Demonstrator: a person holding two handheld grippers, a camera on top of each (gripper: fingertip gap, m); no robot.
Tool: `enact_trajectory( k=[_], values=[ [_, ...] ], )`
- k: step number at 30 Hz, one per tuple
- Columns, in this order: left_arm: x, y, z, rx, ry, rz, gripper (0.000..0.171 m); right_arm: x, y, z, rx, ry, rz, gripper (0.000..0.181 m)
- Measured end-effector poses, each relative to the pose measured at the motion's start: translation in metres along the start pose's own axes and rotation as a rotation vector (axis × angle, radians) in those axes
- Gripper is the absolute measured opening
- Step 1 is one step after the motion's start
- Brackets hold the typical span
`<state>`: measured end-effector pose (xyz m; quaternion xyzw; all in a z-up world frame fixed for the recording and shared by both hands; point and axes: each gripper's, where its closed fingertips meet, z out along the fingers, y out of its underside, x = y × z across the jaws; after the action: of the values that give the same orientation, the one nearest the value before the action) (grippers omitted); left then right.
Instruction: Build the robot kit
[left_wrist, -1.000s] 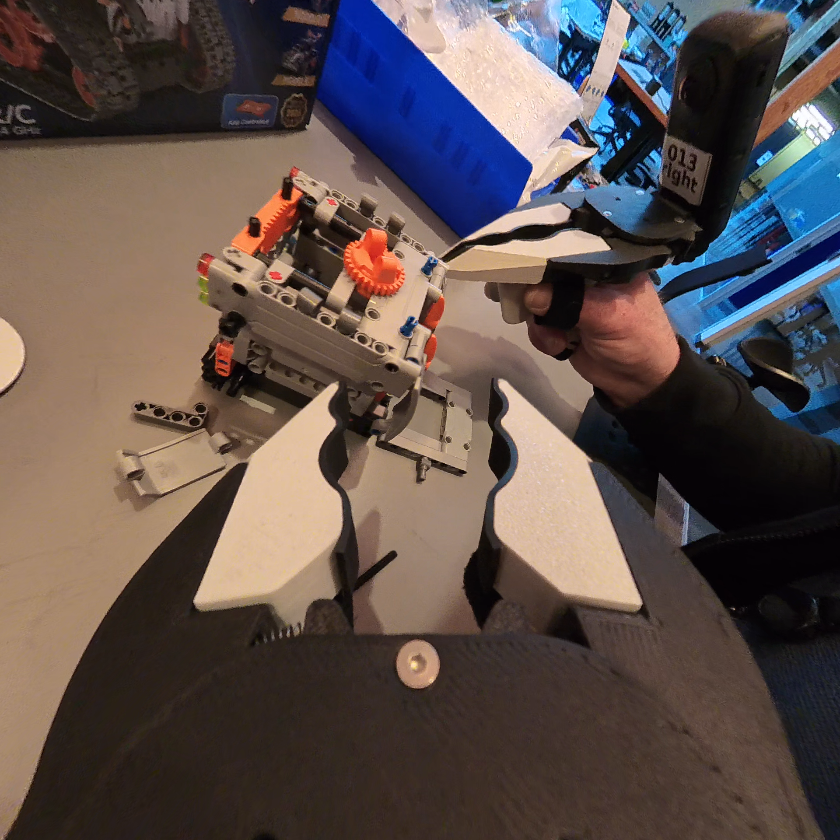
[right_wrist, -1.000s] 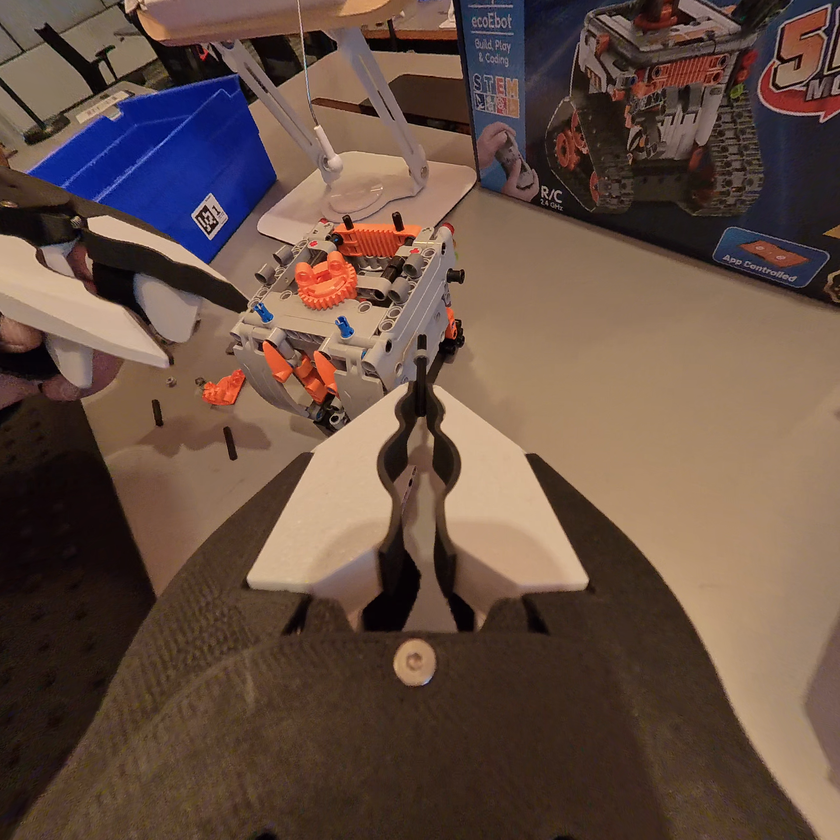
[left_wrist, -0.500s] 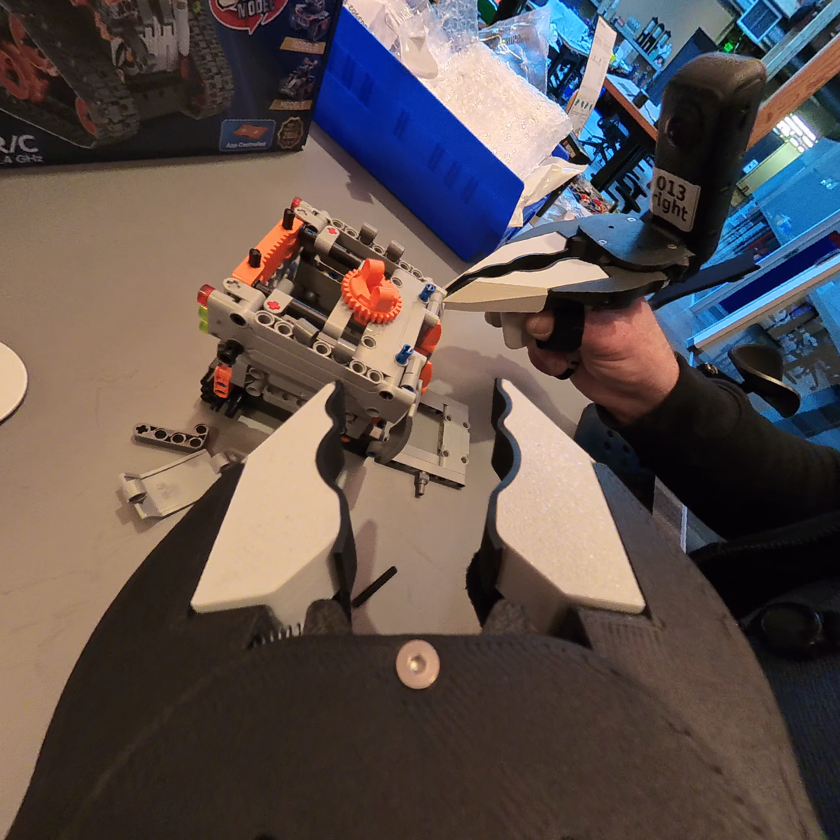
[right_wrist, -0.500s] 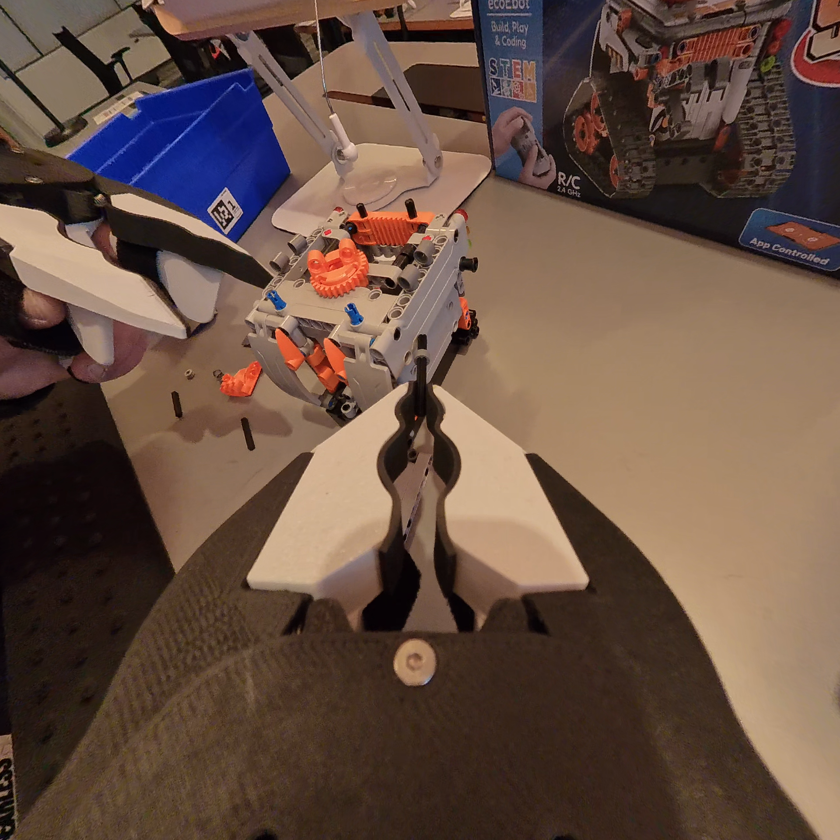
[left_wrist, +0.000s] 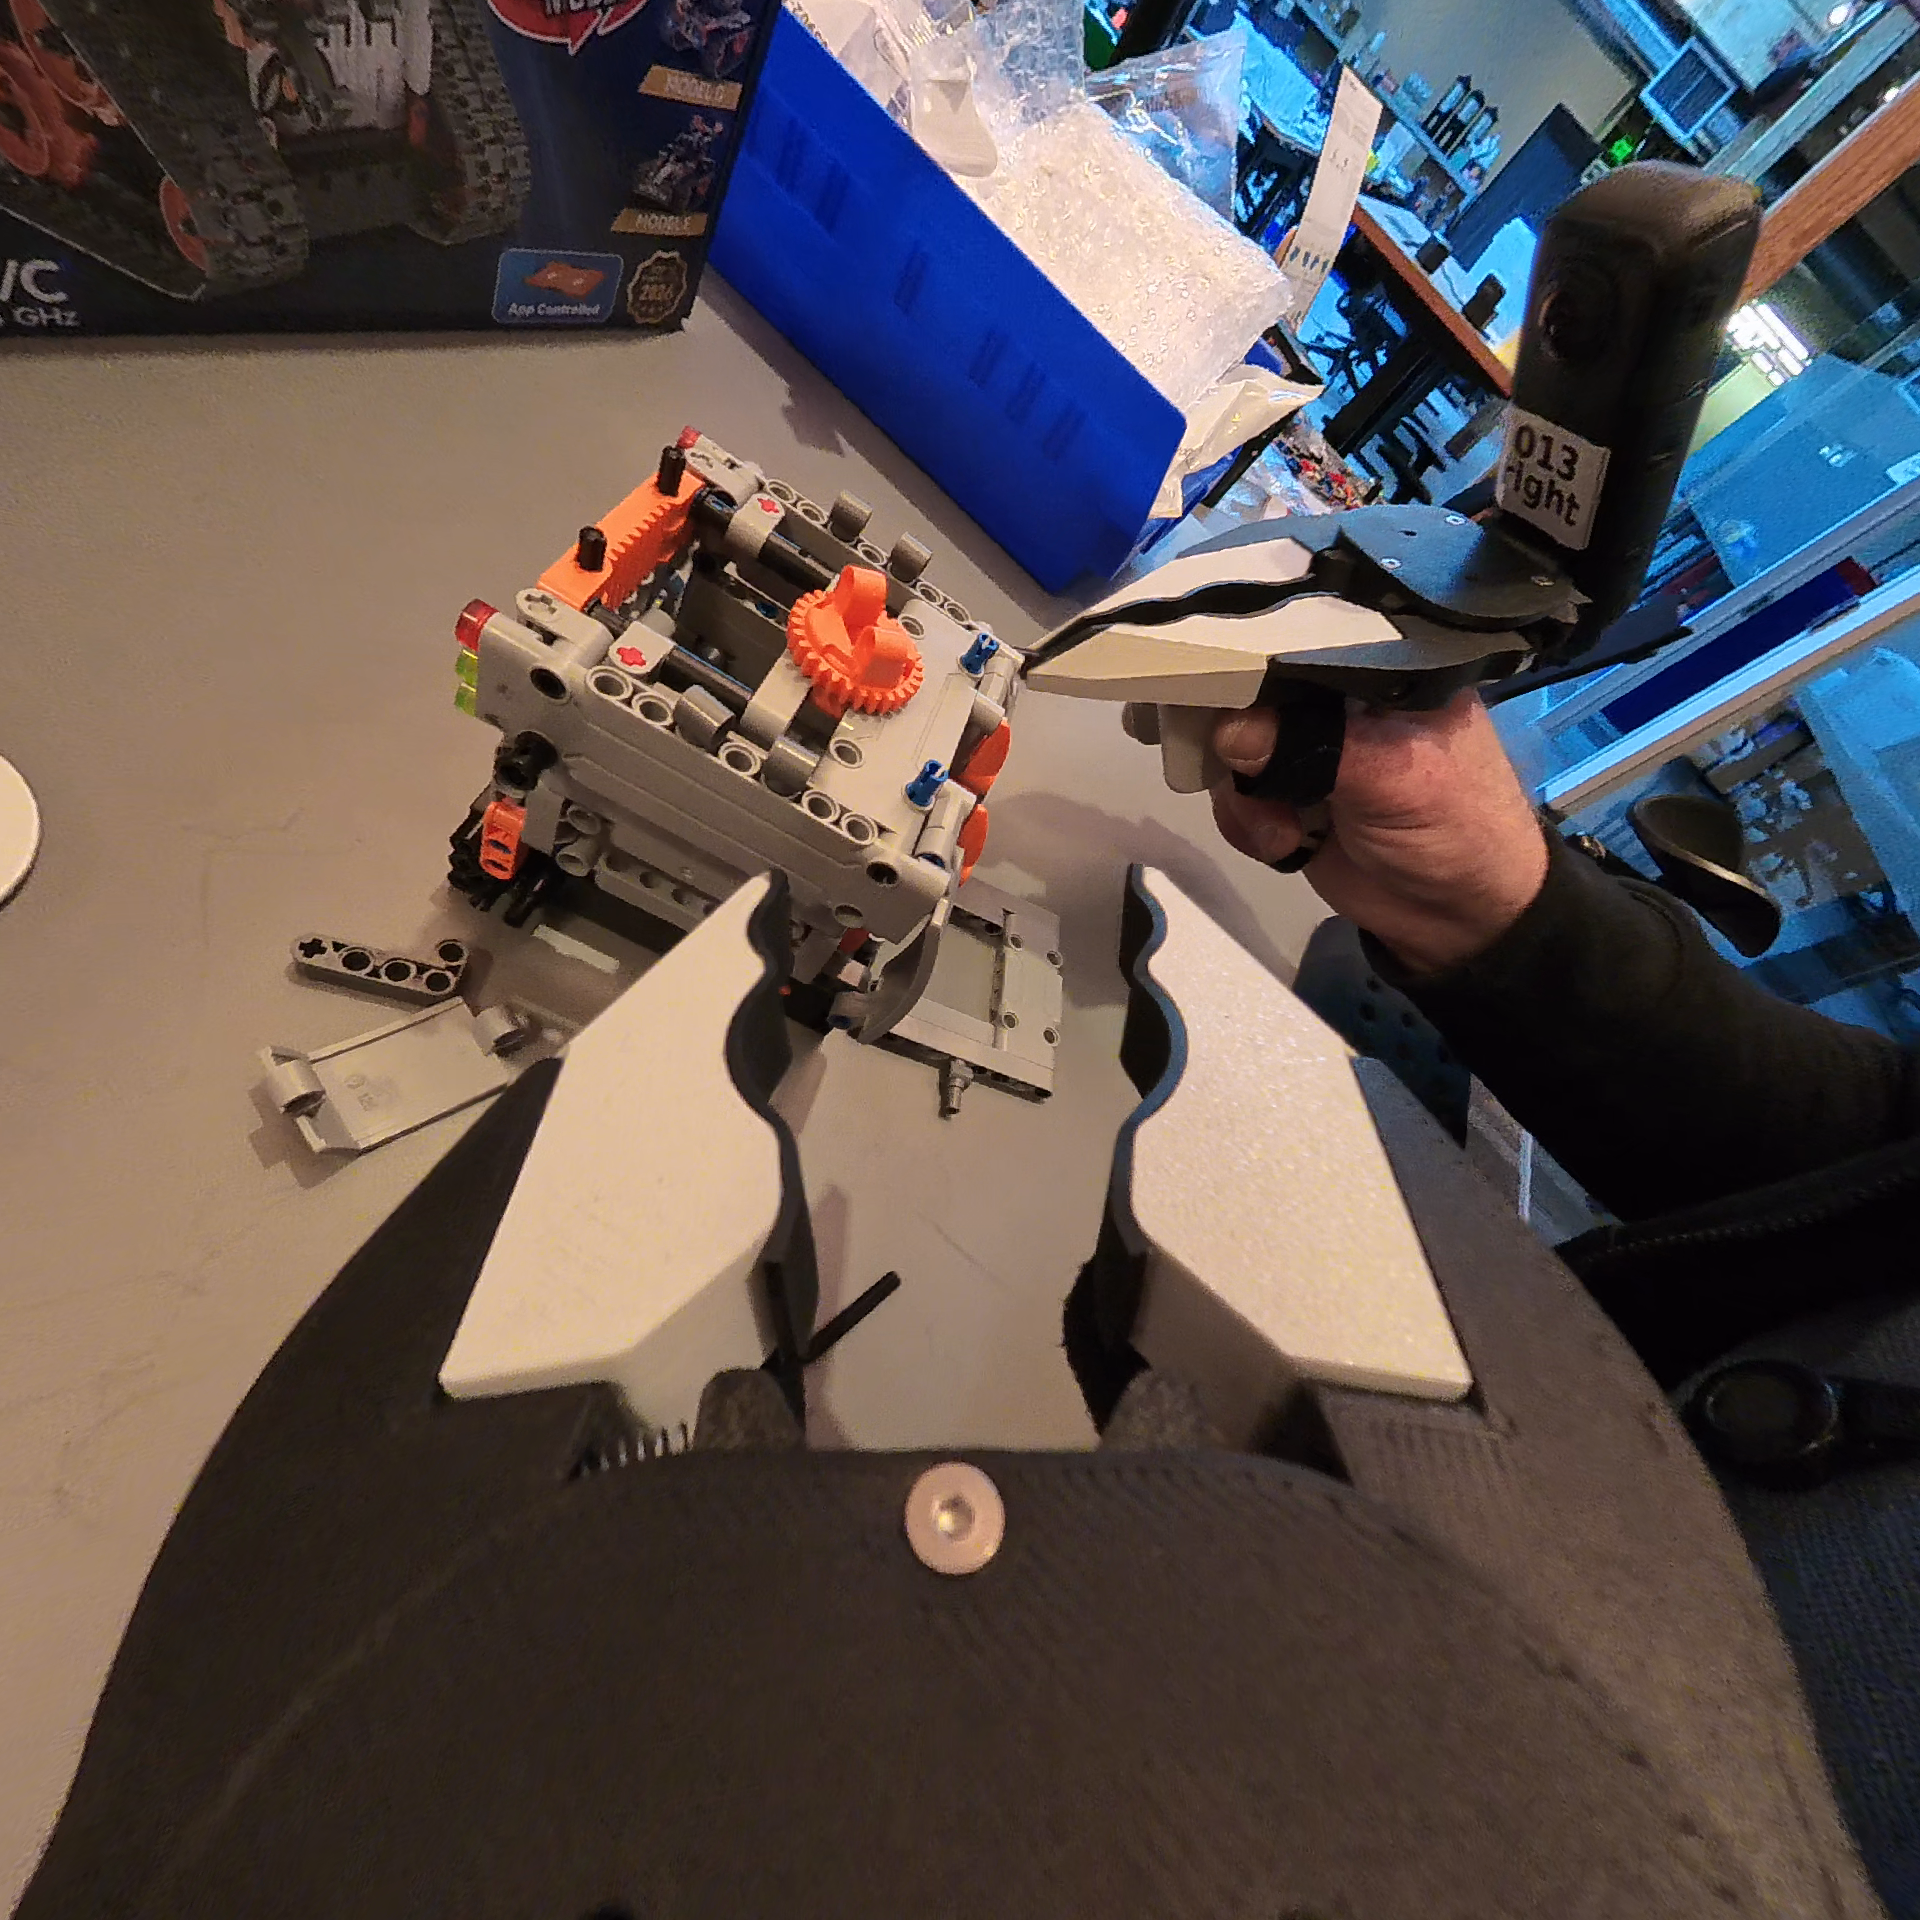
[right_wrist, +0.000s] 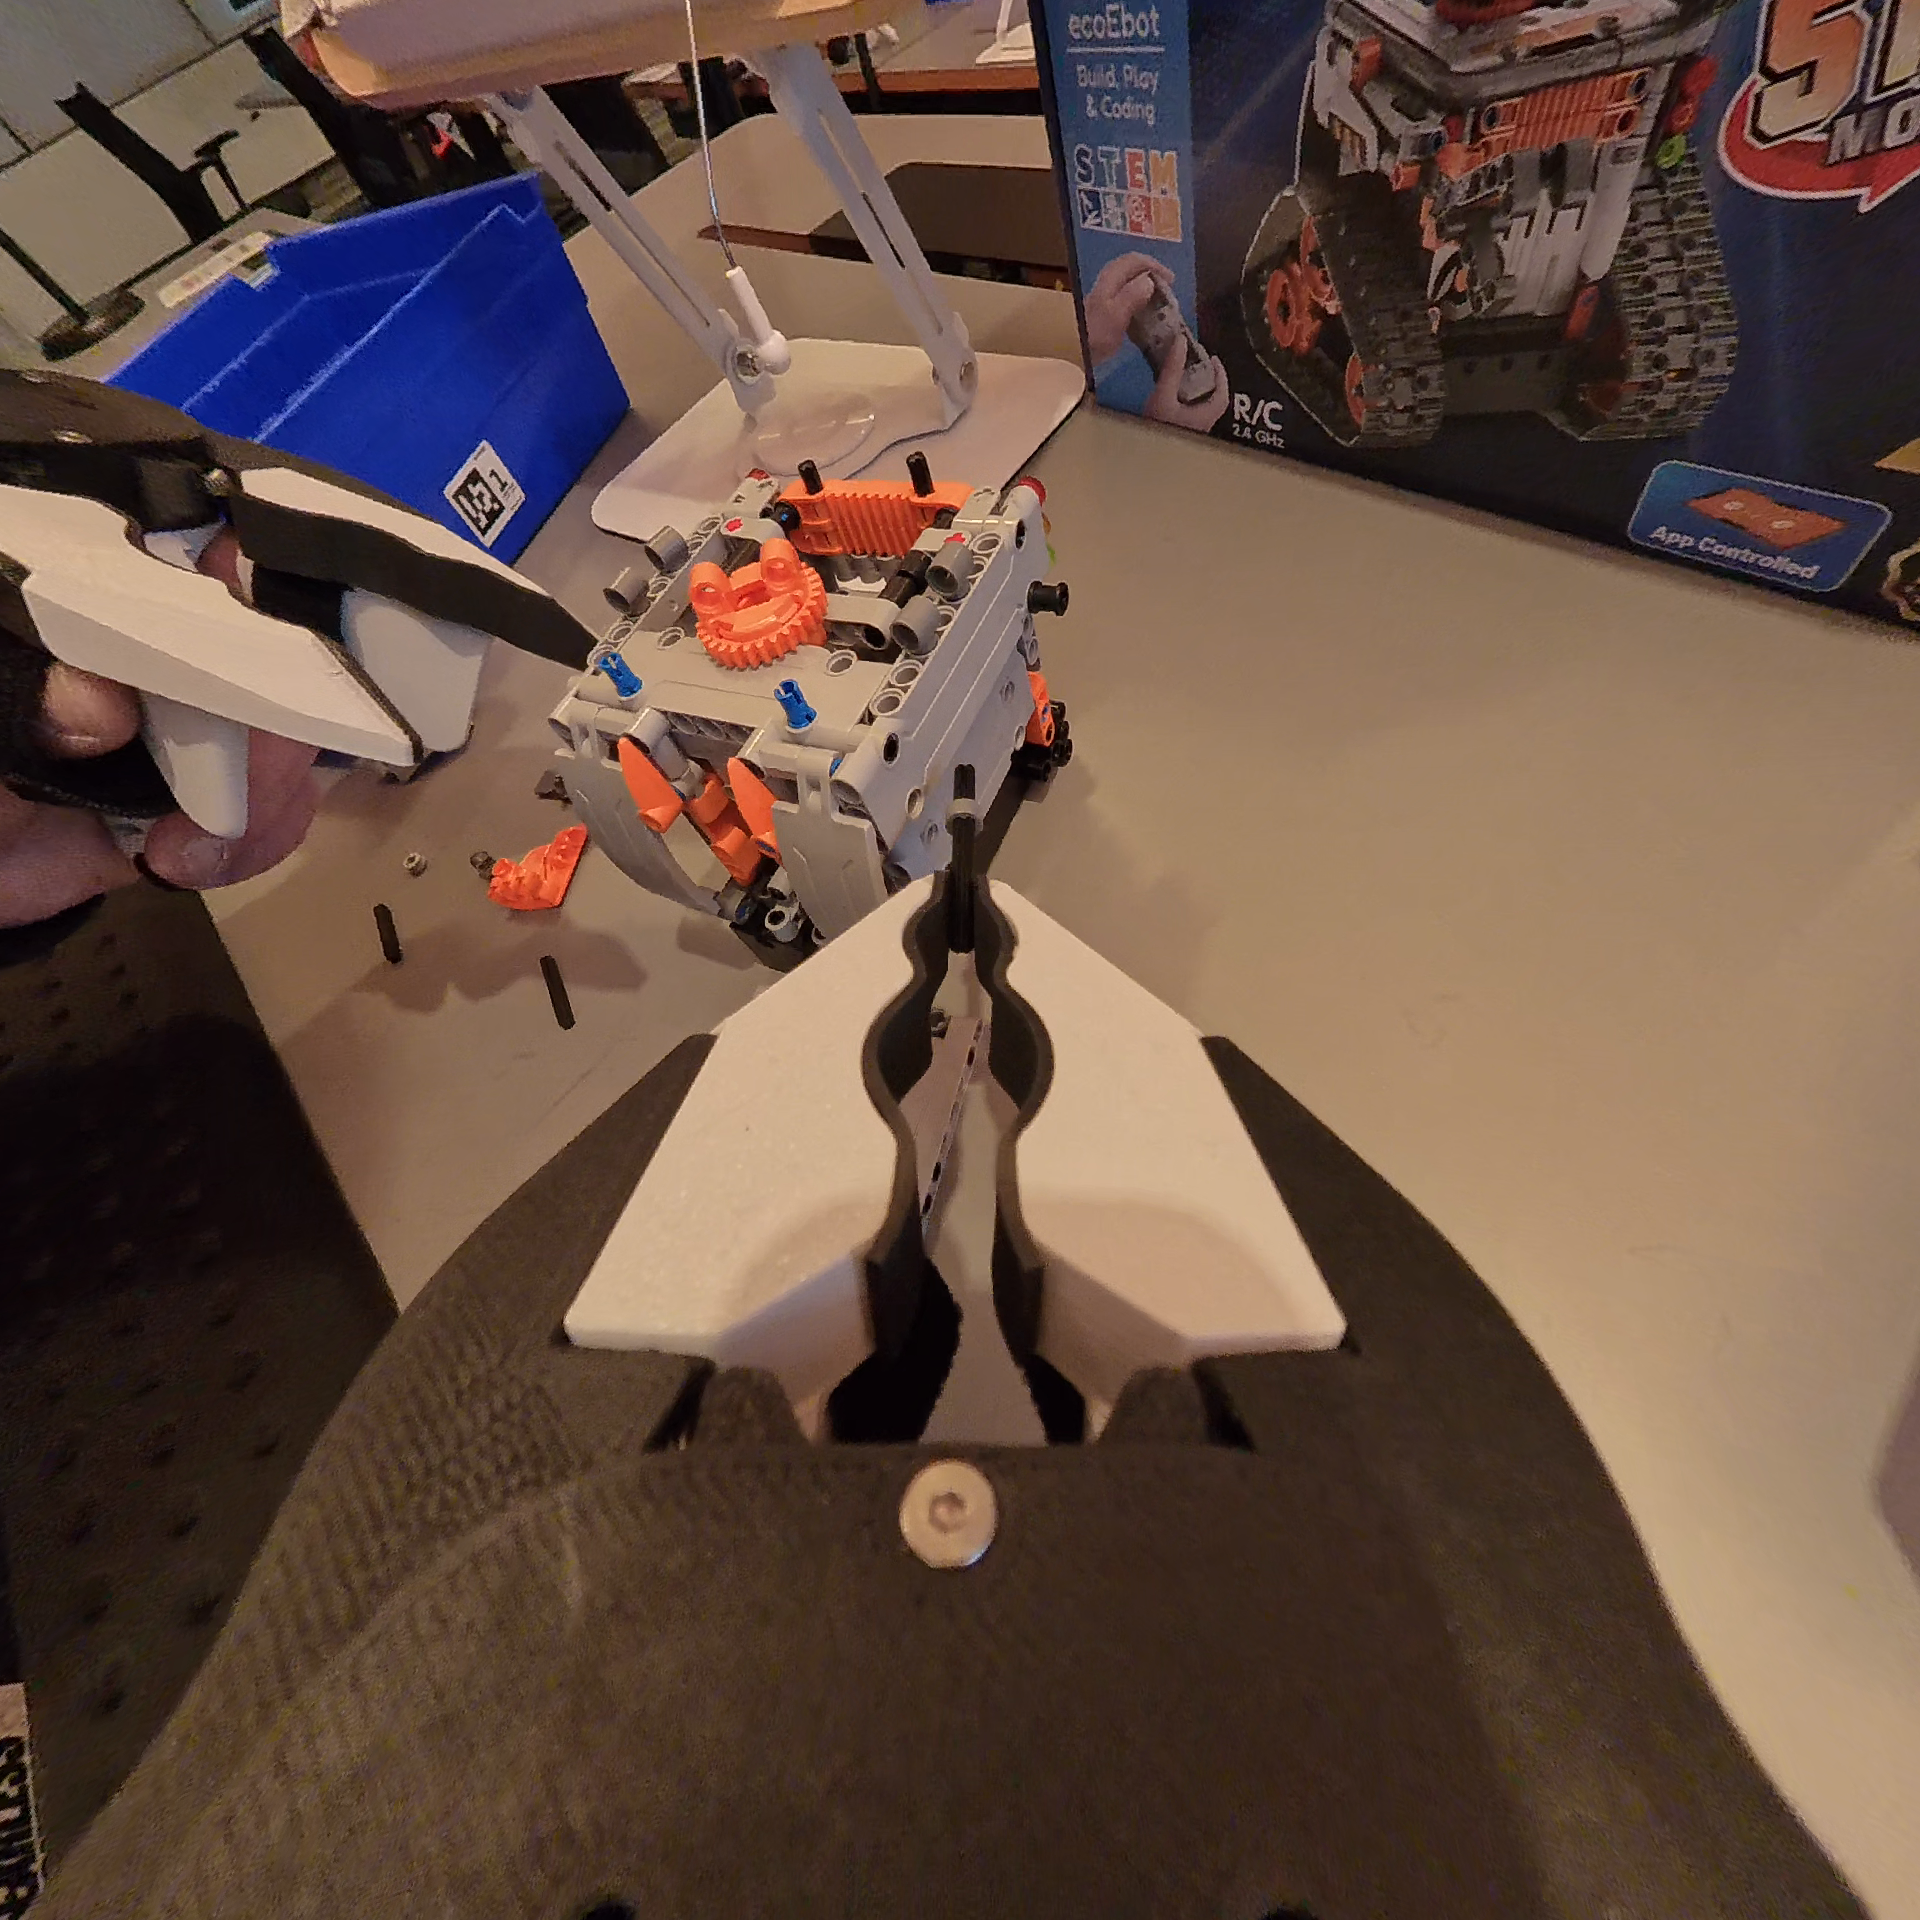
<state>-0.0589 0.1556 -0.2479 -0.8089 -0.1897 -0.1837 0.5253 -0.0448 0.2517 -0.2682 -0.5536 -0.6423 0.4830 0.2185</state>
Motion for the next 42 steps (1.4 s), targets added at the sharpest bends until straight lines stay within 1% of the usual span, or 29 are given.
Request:
enact_trajectory(
  k=[6,11,18,22,24,27,30,33,36,38,40,42],
  values=[
    [0.010,0.004,0.007,-0.002,0.028,0.003,0.061,-0.004,0.000,0.004,-0.004,-0.002,0.000,0.000],
    [0.014,0.006,0.008,0.002,0.050,-0.006,0.061,0.000,-0.001,0.007,-0.012,0.008,-0.002,0.000],
    [0.008,0.005,-0.001,0.027,0.035,-0.012,0.059,0.003,-0.003,0.004,-0.005,0.022,0.003,0.000],
    [0.020,0.008,0.007,0.025,0.067,0.001,0.060,0.002,0.001,0.008,-0.023,0.002,0.023,0.000],
    [0.025,0.009,0.012,0.027,0.062,0.023,0.061,0.005,0.003,0.010,-0.035,0.007,0.028,0.000],
    [0.034,0.010,0.017,0.041,0.101,0.009,0.061,0.011,0.003,0.011,-0.046,0.012,0.038,0.000],
    [0.035,0.012,0.019,0.046,0.112,0.013,0.061,0.016,0.003,0.013,-0.062,0.009,0.045,0.000],
    [0.028,0.008,0.010,0.081,0.086,0.021,0.061,0.021,0.002,0.011,-0.069,0.027,0.043,0.000],
    [0.008,0.001,-0.002,0.111,0.027,0.025,0.064,0.024,0.001,0.006,-0.068,0.045,0.044,0.000],
    [-0.006,-0.007,-0.005,0.117,-0.013,0.059,0.067,0.024,0.002,0.003,-0.070,0.056,0.044,0.000],
    [-0.022,-0.012,-0.003,0.094,-0.068,0.108,0.076,0.023,0.003,0.001,-0.066,0.062,0.053,0.000],
    [-0.031,-0.022,0.001,0.094,-0.083,0.144,0.084,0.020,0.007,-0.001,-0.070,0.079,0.055,0.000]
  ],
)
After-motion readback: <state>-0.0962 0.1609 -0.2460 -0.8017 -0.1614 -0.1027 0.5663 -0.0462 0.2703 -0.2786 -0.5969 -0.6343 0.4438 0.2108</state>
